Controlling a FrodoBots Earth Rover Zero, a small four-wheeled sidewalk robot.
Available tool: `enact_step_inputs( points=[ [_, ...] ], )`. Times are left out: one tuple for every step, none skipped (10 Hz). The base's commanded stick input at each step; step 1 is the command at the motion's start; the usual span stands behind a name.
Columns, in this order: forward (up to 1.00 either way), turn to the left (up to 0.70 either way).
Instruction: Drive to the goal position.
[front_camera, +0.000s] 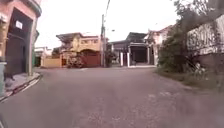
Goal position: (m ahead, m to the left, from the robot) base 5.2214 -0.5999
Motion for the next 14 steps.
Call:
enact_step_inputs(
  points=[
    [0.7,-0.35],
    [0.7,-0.35],
    [0.7,-0.08],
    [0.7,0.0],
    [0.7,0.0],
    [0.7,0.0],
    [0.7,0.0],
    [0.7,0.0],
    [0.7,0.0],
    [0.7,0.0],
    [0.7,0.0],
    [0.7,0.0],
    [0.7,0.0],
    [0.7,0.0]
  ],
)
